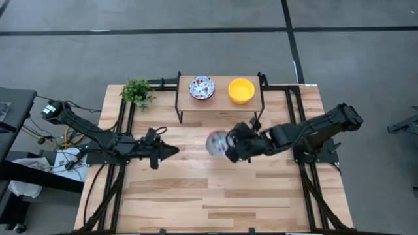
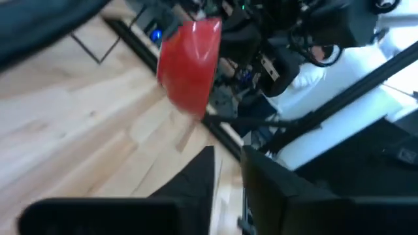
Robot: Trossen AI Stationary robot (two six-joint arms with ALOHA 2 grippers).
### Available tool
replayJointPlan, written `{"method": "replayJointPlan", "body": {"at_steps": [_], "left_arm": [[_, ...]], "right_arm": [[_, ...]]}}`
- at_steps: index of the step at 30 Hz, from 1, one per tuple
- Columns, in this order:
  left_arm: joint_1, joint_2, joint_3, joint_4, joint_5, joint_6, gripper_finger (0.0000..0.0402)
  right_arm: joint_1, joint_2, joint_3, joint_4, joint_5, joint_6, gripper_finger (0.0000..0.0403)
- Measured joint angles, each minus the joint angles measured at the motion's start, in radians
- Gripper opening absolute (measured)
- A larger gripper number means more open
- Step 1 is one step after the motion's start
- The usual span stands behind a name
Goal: Pick & Place Mini bowls
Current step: Stack the orange bowl on the orange bowl on the shelf
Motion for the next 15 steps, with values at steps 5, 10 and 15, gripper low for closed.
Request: {"method": "replayJointPlan", "body": {"at_steps": [5, 10, 15], "left_arm": [[0.003, 0.061, 0.000, 0.160, -0.049, 0.110, 0.0120], [0.003, 0.152, 0.000, 0.426, -0.161, 0.332, 0.0145], [0.052, 0.248, 0.003, 0.682, -0.200, 0.527, 0.0146]], "right_arm": [[-0.005, 0.000, 0.079, 0.034, 0.209, -0.116, 0.0000], [-0.005, 0.000, 0.103, 0.166, 0.355, -0.267, 0.0000], [-0.005, 0.003, 0.104, 0.402, 0.424, -0.506, 0.0000]]}}
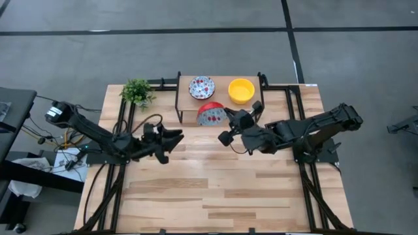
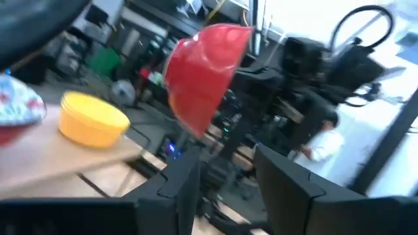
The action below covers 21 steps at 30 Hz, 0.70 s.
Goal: Pick & Place Mini bowls
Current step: Stack the orange bowl on the orange bowl on the shelf
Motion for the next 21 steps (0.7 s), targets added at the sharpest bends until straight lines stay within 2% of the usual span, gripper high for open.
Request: {"method": "replayJointPlan", "body": {"at_steps": [6, 13, 21], "left_arm": [[0.076, 0.097, 0.099, 0.020, 0.010, 0.131, 0.0136], [0.121, 0.176, 0.221, 0.020, 0.004, 0.377, 0.0131], [0.173, 0.237, 0.264, 0.018, -0.019, 0.417, 0.0131]], "right_arm": [[-0.001, 0.032, 0.001, 0.208, 0.050, -0.238, 0.0000], [0.000, 0.049, 0.001, 0.251, 0.103, -0.310, 0.0000], [0.002, 0.048, 0.002, 0.341, 0.162, -0.458, 0.0000]]}}
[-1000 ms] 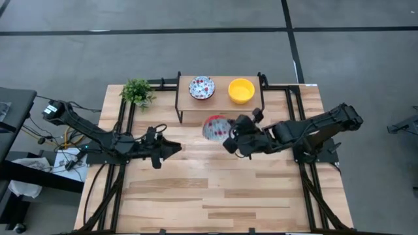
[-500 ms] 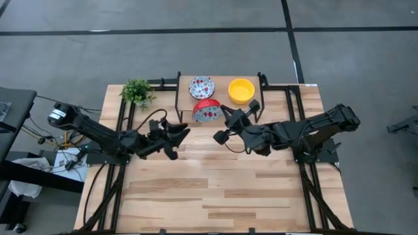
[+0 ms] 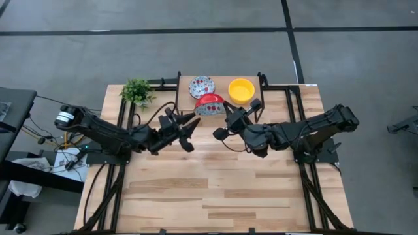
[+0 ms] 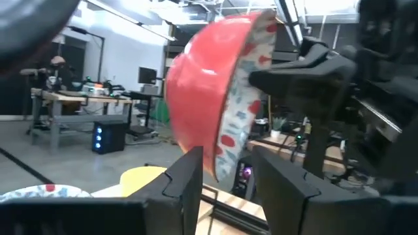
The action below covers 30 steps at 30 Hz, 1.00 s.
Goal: Pick & Place Mini bowls
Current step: Stack the orange bowl on the orange bowl on the shelf
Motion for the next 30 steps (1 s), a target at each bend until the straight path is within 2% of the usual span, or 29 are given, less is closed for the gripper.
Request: {"method": "replayJointPlan", "body": {"at_steps": [11, 16, 21, 30], "left_arm": [[0.056, 0.005, 0.005, 0.006, -0.004, -0.032, 0.0128], [0.071, 0.005, 0.005, 0.006, 0.015, -0.089, 0.0088], [0.092, 0.005, 0.003, 0.003, 0.043, -0.141, 0.0017], [0.121, 0.004, 0.002, 0.003, 0.096, -0.217, 0.0004]], "right_arm": [[-0.001, 0.000, 0.000, -0.004, -0.014, -0.009, 0.0000], [-0.002, 0.000, 0.000, -0.004, -0.015, -0.008, 0.0000], [-0.001, 0.000, 0.000, -0.002, -0.009, -0.008, 0.0000], [-0.001, -0.003, 0.000, 0.011, -0.015, -0.010, 0.0000]]}}
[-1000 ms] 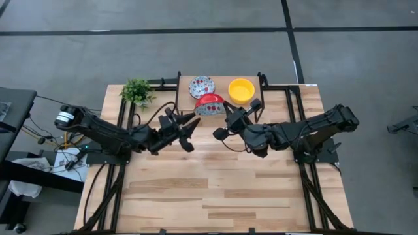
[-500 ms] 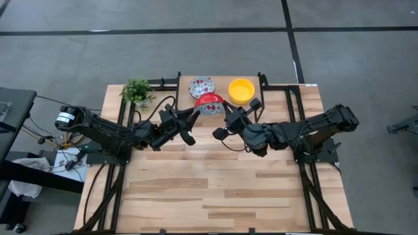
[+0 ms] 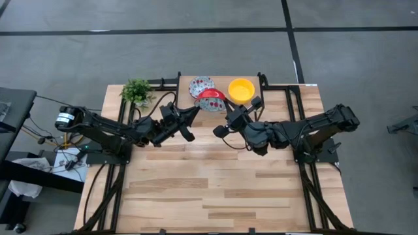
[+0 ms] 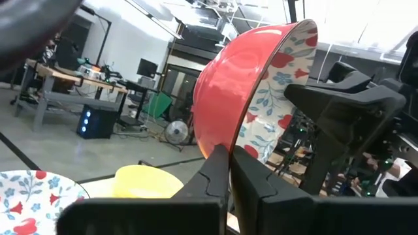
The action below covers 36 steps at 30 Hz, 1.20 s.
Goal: Pick & Place Mini bowls
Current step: Stack the orange bowl on the orange bowl on the shelf
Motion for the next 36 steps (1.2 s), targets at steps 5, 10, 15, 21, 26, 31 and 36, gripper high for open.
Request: {"method": "replayJointPlan", "body": {"at_steps": [5, 10, 15, 21, 26, 31, 36], "left_arm": [[0.006, 0.000, 0.000, 0.001, 0.006, 0.003, 0.0012], [0.005, -0.002, 0.000, 0.007, 0.013, -0.001, 0.0049], [0.006, -0.003, 0.000, 0.023, 0.015, -0.024, 0.0092], [0.022, -0.003, 0.000, 0.023, 0.023, -0.065, 0.0090], [0.027, -0.001, 0.000, 0.006, 0.007, -0.062, 0.0018], [0.027, -0.001, 0.000, 0.014, 0.016, -0.070, 0.0010], [0.027, -0.001, 0.000, 0.019, 0.027, -0.073, 0.0008]], "right_arm": [[0.000, 0.000, 0.000, 0.000, -0.005, -0.008, 0.0000], [0.001, 0.001, 0.000, 0.000, -0.020, -0.022, 0.0000], [0.002, 0.002, 0.000, 0.000, -0.036, -0.024, 0.0000], [0.015, 0.003, 0.000, 0.000, -0.037, -0.024, 0.0000], [0.022, 0.004, 0.000, 0.003, -0.064, -0.025, 0.0000], [0.032, 0.005, 0.000, 0.000, -0.084, -0.025, 0.0001], [0.032, 0.003, 0.000, 0.001, -0.111, -0.025, 0.0001]]}}
